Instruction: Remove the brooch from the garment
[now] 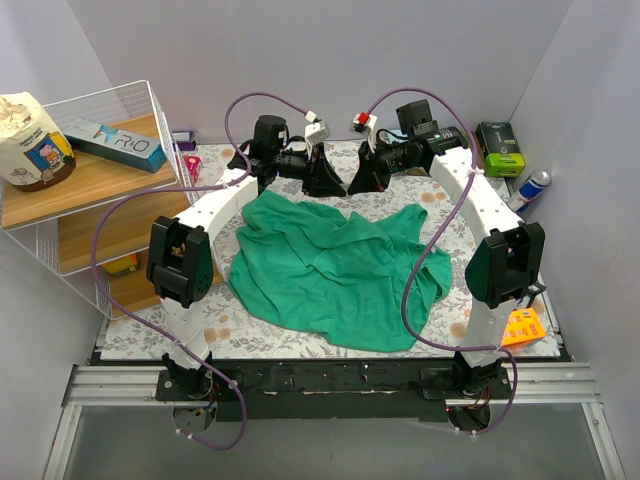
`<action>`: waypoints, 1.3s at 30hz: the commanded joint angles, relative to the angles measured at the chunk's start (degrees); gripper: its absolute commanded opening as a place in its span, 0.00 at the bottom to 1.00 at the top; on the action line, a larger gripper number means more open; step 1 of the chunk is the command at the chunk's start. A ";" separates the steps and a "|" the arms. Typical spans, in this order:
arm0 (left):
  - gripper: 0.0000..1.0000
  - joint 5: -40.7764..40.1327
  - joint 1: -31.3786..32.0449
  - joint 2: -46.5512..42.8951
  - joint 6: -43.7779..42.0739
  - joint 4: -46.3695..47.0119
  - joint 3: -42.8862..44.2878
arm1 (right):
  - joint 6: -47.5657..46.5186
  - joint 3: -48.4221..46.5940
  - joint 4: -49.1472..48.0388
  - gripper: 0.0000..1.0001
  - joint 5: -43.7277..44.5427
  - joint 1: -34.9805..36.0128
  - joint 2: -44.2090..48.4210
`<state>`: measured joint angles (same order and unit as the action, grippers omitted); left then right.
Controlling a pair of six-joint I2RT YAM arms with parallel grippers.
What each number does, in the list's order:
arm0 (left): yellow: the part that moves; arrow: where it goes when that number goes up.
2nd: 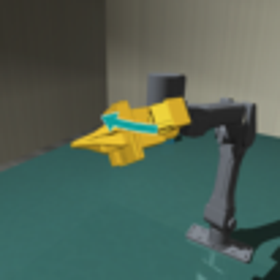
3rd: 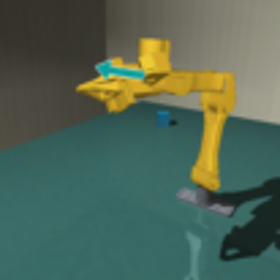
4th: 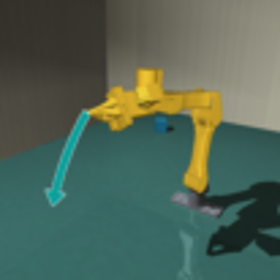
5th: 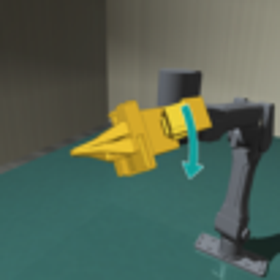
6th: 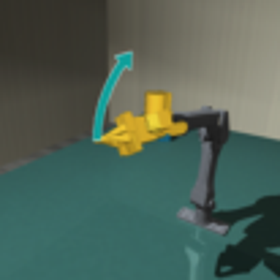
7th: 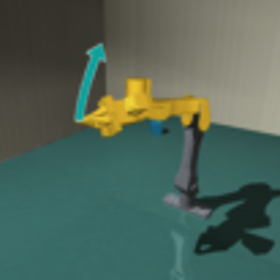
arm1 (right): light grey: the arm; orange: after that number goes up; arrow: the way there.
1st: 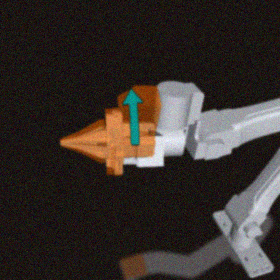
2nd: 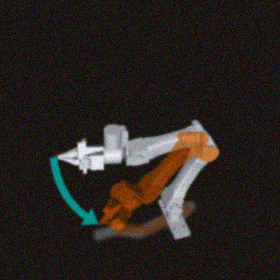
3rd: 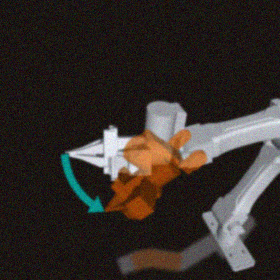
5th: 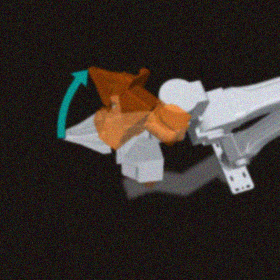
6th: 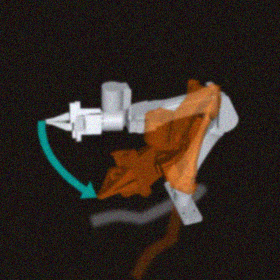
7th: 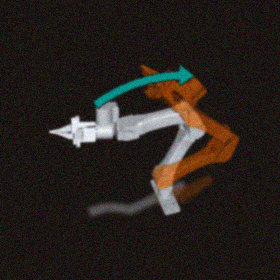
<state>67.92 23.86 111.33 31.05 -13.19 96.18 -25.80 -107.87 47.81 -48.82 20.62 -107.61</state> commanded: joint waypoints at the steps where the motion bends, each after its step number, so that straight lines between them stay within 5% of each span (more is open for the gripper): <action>1: 0.29 -0.07 0.31 -0.50 -1.16 -1.13 2.52 | 0.05 -0.14 -1.58 0.01 -1.10 -0.06 2.85; 11: 0.16 -0.51 0.31 0.03 -2.30 -1.57 2.96 | 0.14 -0.14 -1.67 0.01 -1.02 -0.06 2.85; 39: 0.07 -9.73 3.30 0.56 -8.28 -5.18 3.22 | 1.28 0.56 -2.02 0.01 -2.60 -0.06 3.29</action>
<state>62.17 25.63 112.05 24.99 -16.84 97.89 -25.69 -107.00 47.90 -47.72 20.18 -107.59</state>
